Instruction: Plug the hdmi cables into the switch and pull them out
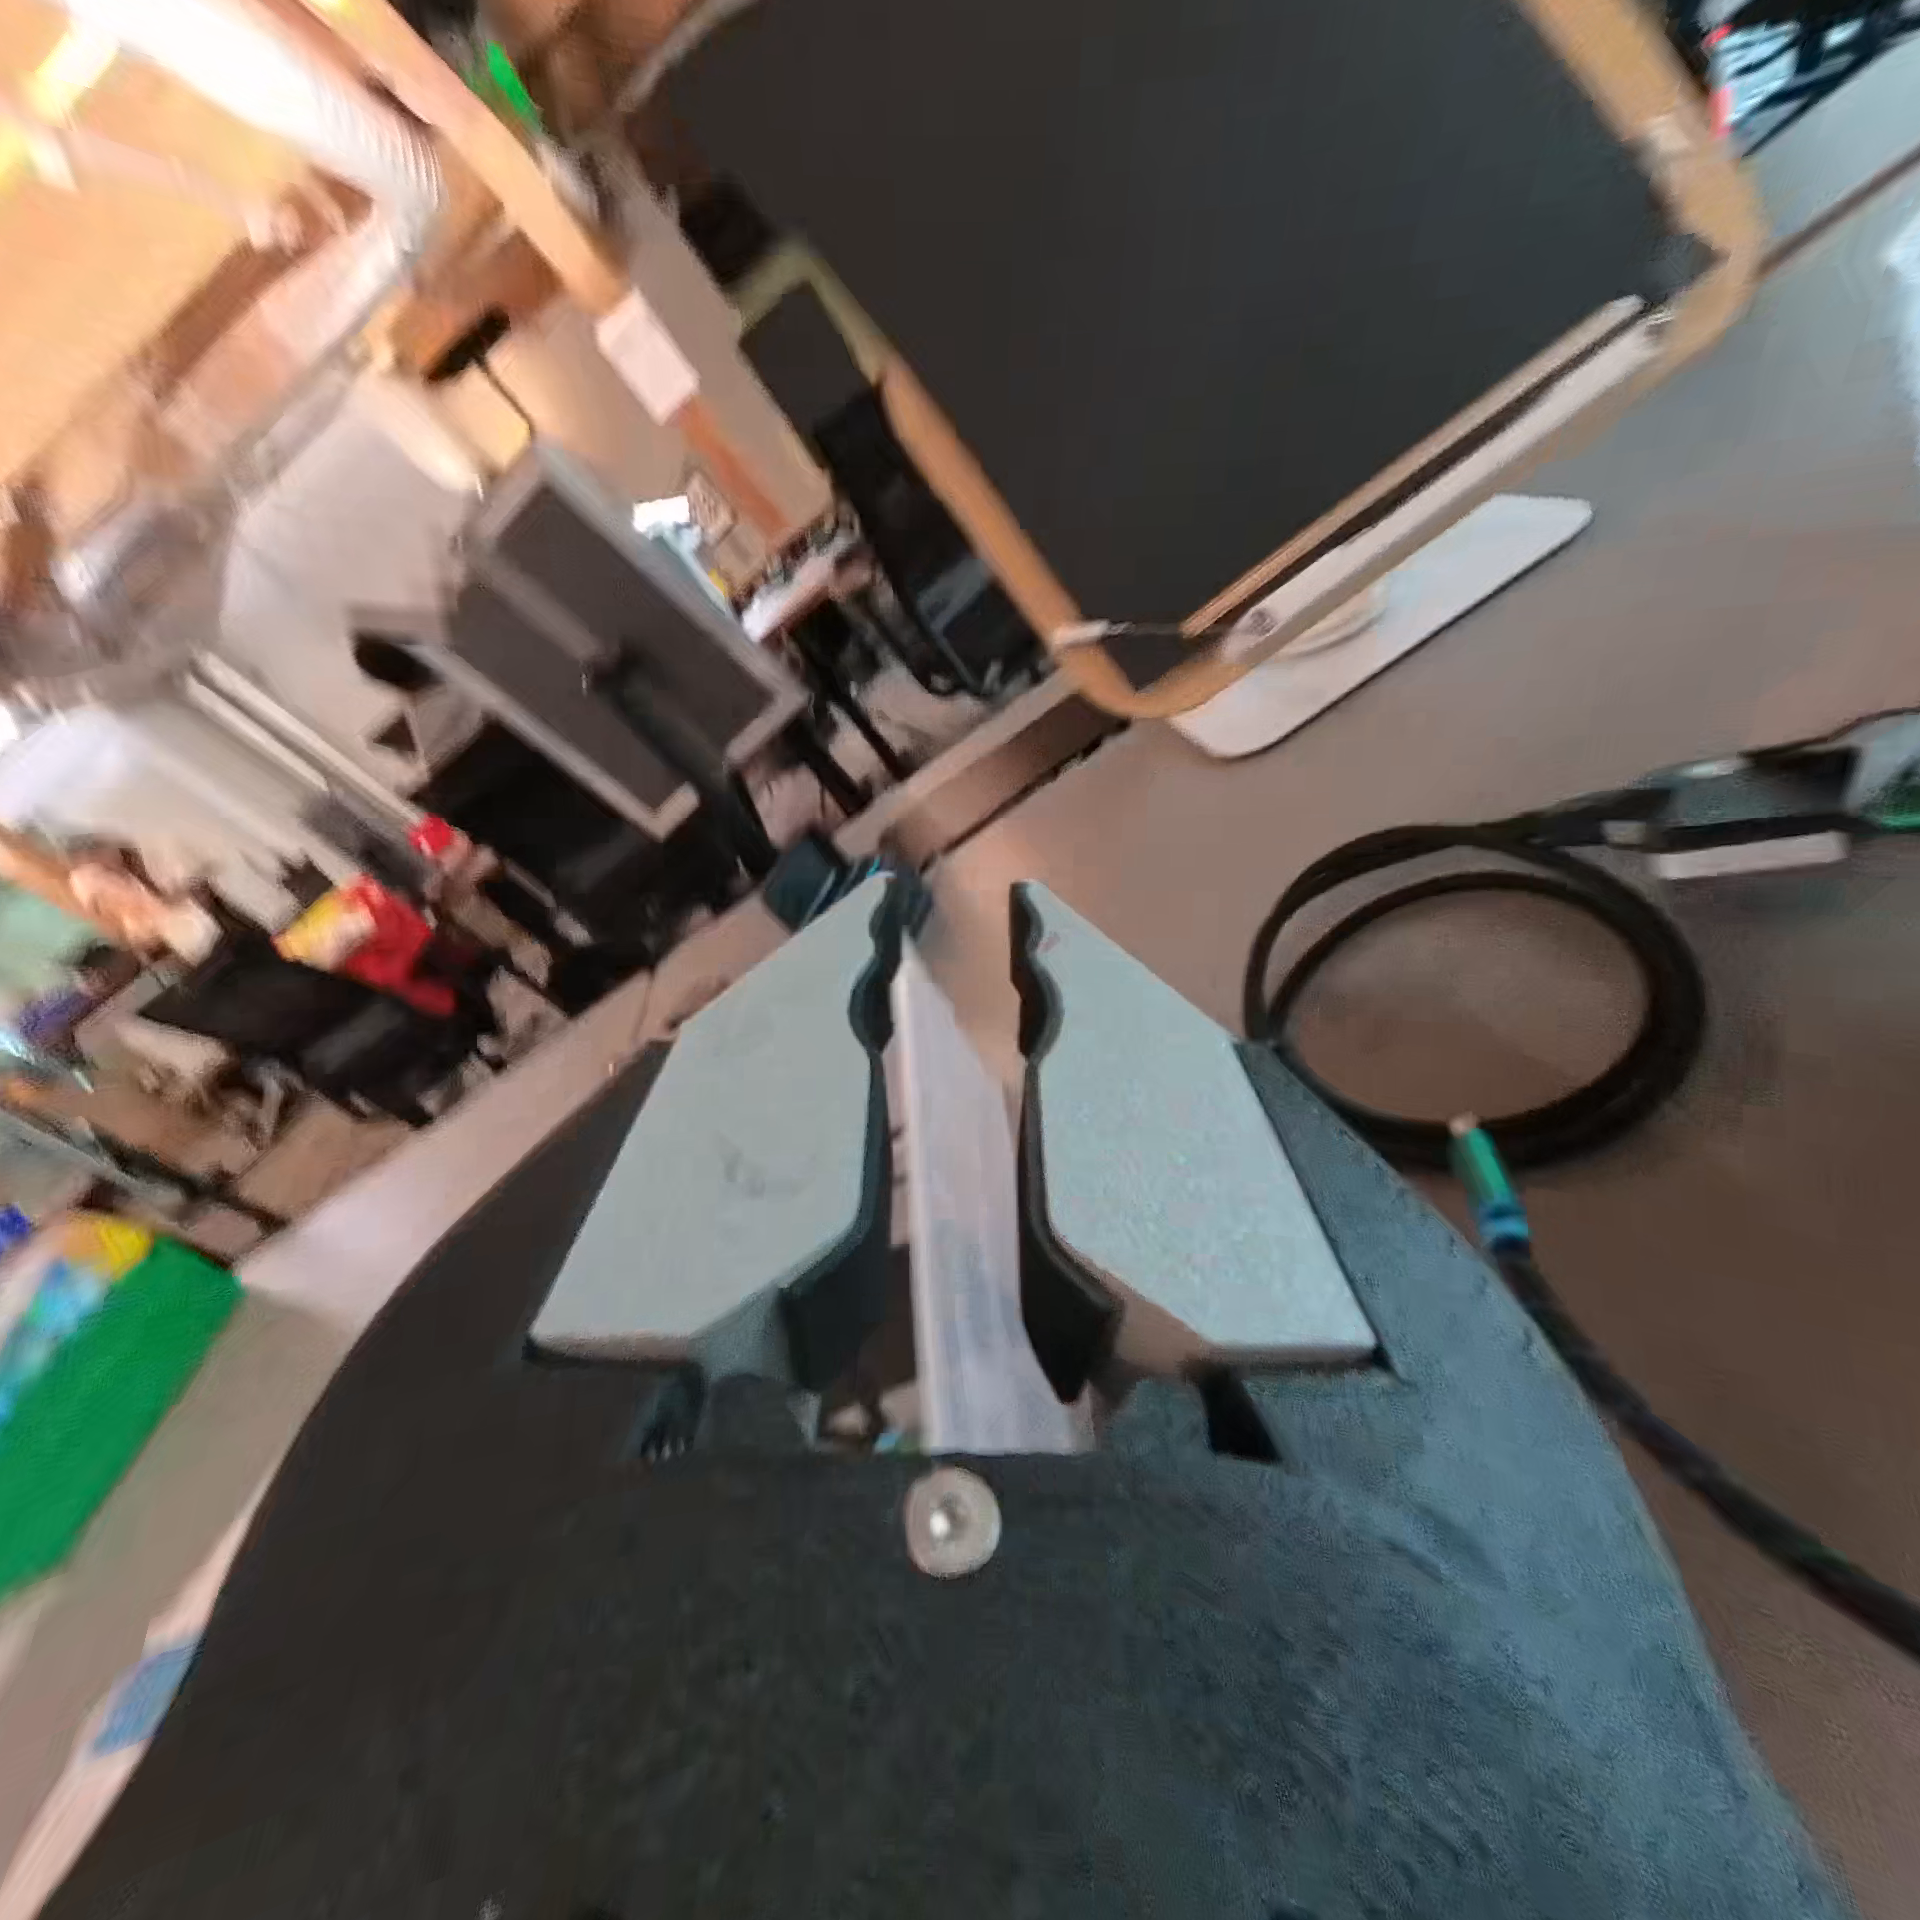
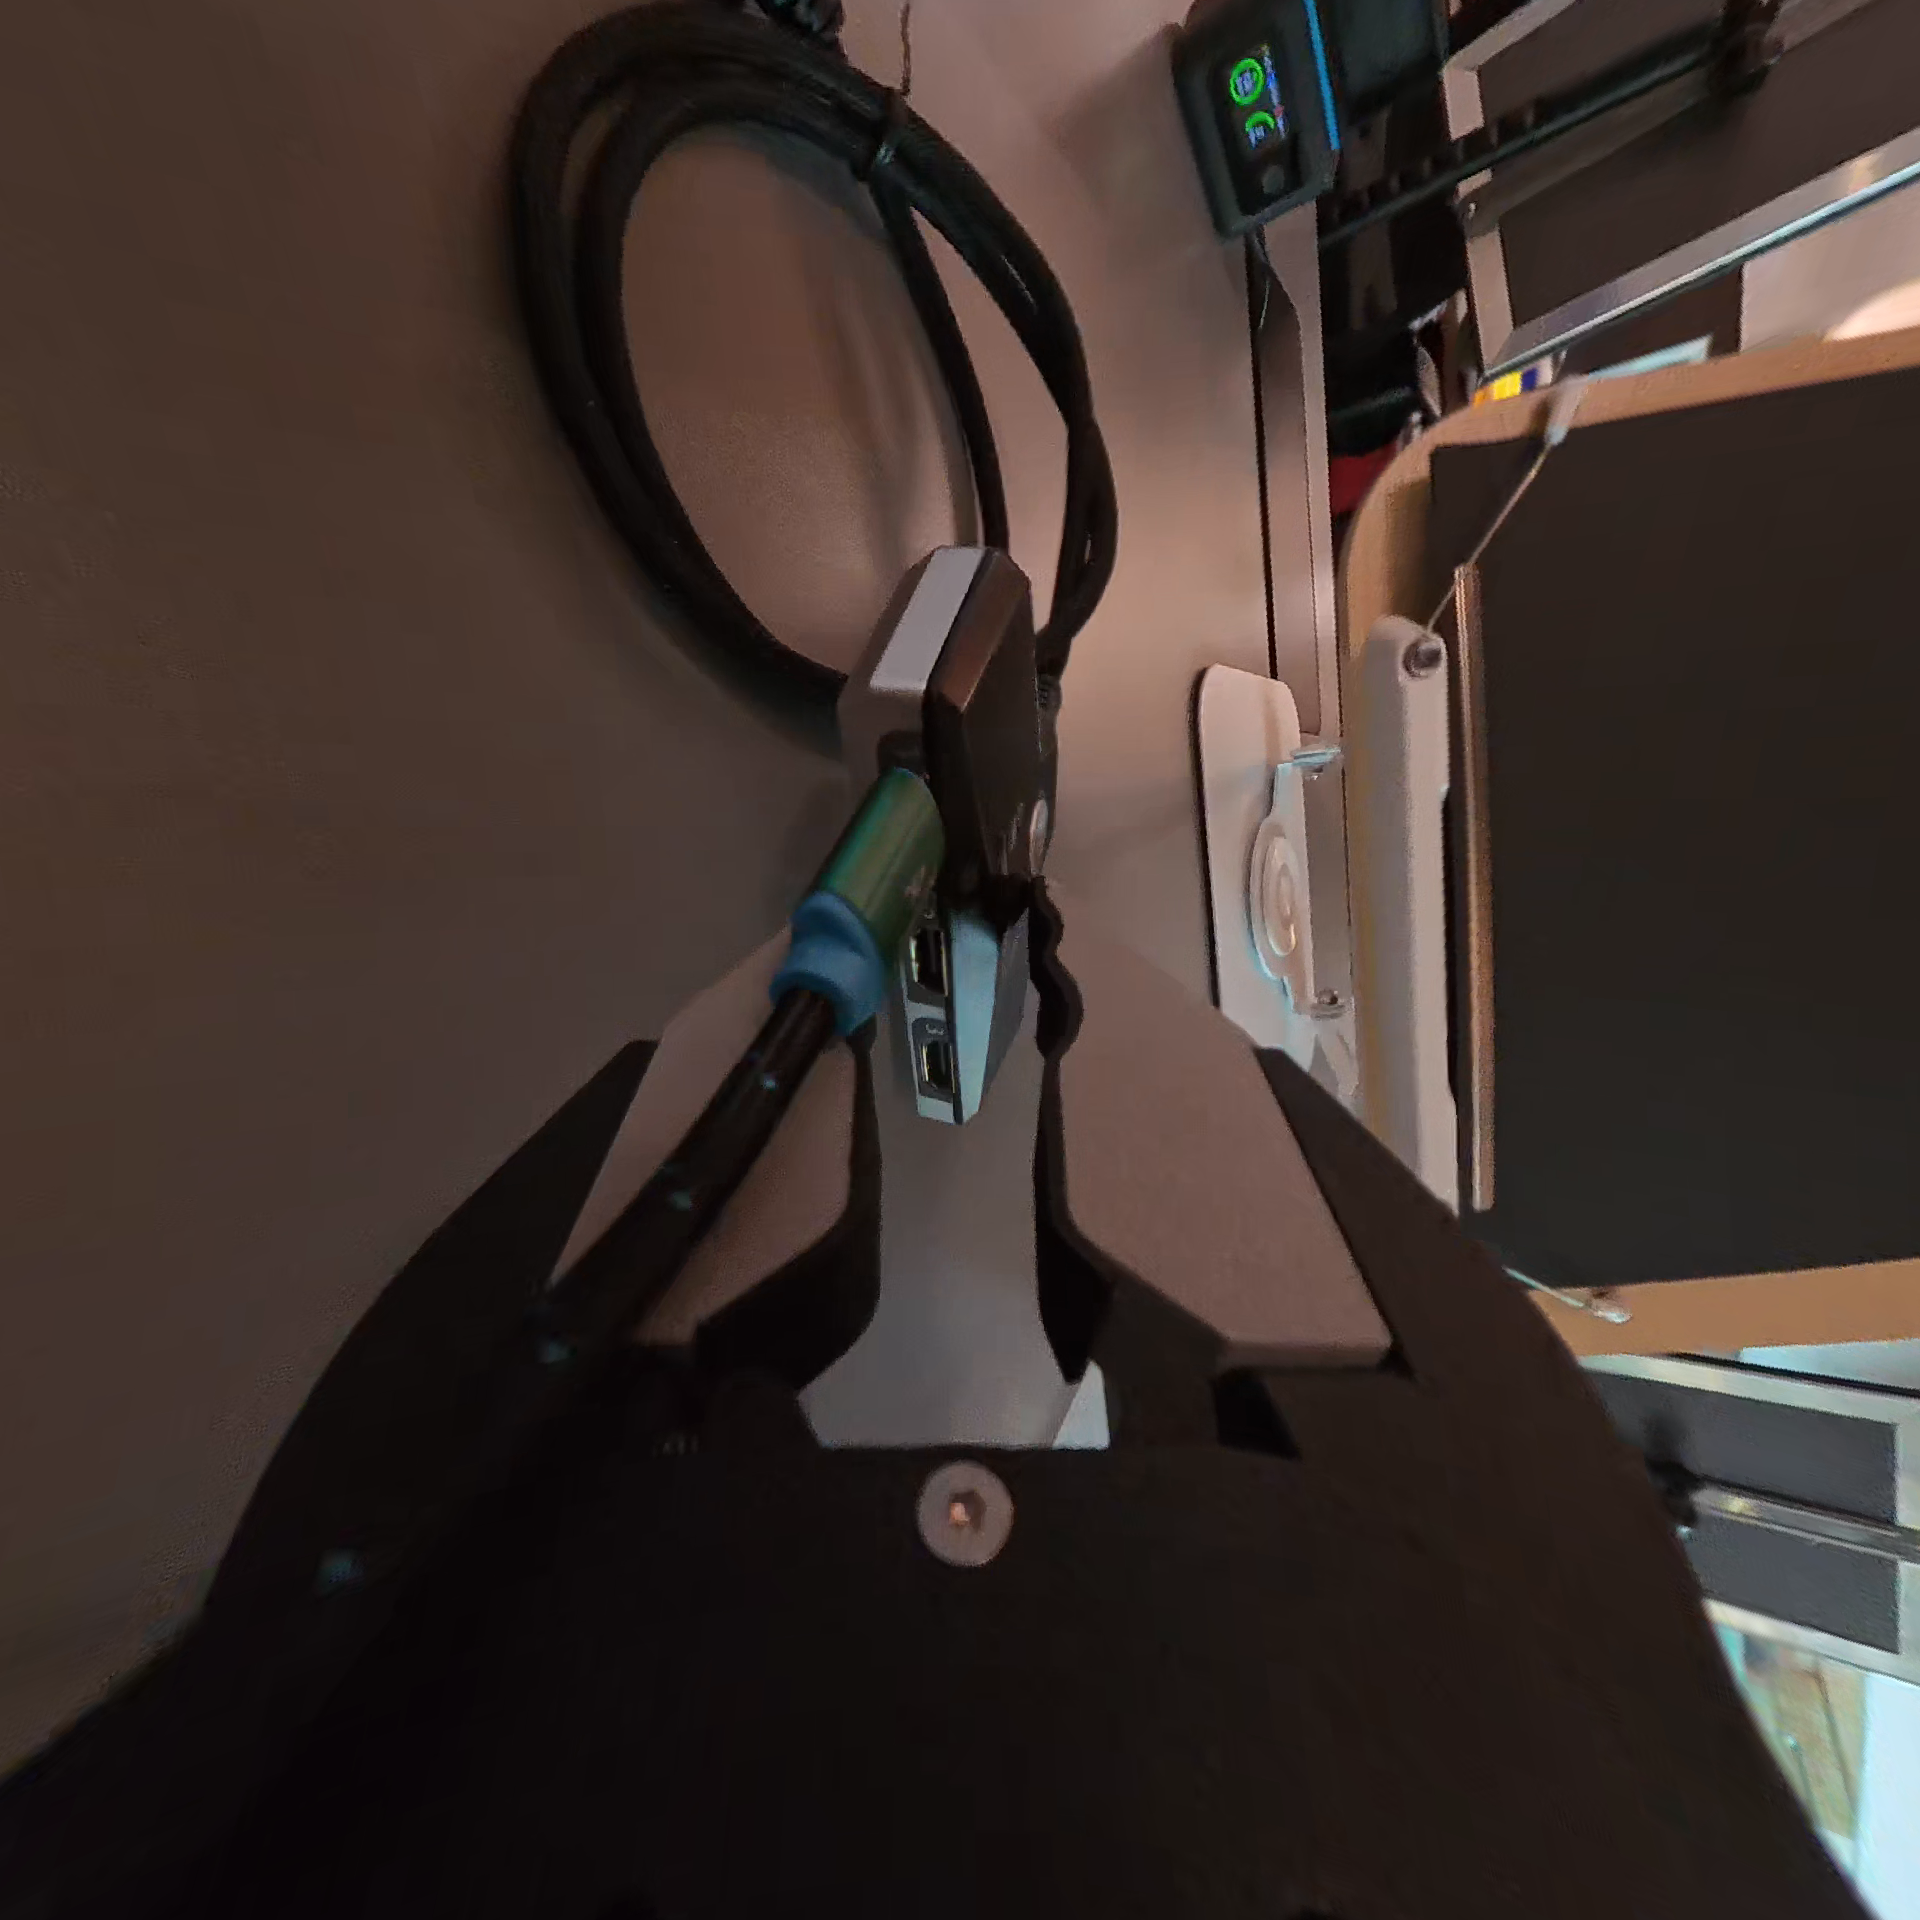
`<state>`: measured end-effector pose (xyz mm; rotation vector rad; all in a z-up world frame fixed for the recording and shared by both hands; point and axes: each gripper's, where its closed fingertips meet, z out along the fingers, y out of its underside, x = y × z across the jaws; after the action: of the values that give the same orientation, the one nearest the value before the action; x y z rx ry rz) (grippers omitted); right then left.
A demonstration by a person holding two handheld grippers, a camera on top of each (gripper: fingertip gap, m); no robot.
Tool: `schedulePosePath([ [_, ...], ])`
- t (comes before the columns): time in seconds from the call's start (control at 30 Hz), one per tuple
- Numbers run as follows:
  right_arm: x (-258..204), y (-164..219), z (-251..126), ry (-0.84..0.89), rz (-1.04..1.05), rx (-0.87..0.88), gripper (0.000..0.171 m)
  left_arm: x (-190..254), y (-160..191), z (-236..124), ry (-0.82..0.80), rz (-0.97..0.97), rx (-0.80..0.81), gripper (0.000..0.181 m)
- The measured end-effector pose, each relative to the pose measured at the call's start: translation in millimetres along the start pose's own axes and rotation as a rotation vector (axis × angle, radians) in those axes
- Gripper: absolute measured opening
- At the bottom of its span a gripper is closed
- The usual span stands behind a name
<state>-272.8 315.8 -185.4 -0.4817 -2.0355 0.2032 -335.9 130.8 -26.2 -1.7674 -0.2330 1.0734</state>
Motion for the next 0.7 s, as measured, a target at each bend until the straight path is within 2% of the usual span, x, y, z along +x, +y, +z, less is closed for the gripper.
schedulePosePath([
  [0.07,-7,-5,0,-0.021,-0.026,0.019,0.026,-39,24,-7,-0.019,-0.141,-0.078,0.024],
  [0.13,-17,-10,0,-0.073,-0.025,0.038,0.037,-77,59,-11,-0.086,-0.31,-0.138,0.03],
  [0.27,-24,-17,-5,-0.119,-0.024,0.09,0.044,-104,115,-2,-0.081,-0.494,-0.258,0.05],
  [0.33,-25,-24,-12,-0.137,-0.011,0.143,0.047,-108,126,5,-0.085,-0.593,-0.25,0.056],
  [0.37,-24,-26,-15,-0.147,0.005,0.166,0.05,-99,127,11,-0.029,-0.637,-0.247,0.063],
  [0.43,-22,-30,-19,-0.166,0.041,0.194,0.057,-83,132,22,0.06,-0.635,-0.319,0.065],
  [0.53,-21,-32,-24,-0.188,0.065,0.217,0.058,-92,156,36,-0.006,-0.513,-0.48,0.078],
  [0.63,-21,-27,-23,-0.174,0.038,0.193,0.062,-81,167,47,0.077,-0.524,-0.546,0.092],
  [0.67,-21,-23,-21,-0.166,0.023,0.175,0.062,-77,172,50,0.095,-0.53,-0.568,0.094],
  [0.7,-21,-19,-19,-0.156,0.006,0.155,0.061,-78,179,52,0.084,-0.524,-0.6,0.082],
])
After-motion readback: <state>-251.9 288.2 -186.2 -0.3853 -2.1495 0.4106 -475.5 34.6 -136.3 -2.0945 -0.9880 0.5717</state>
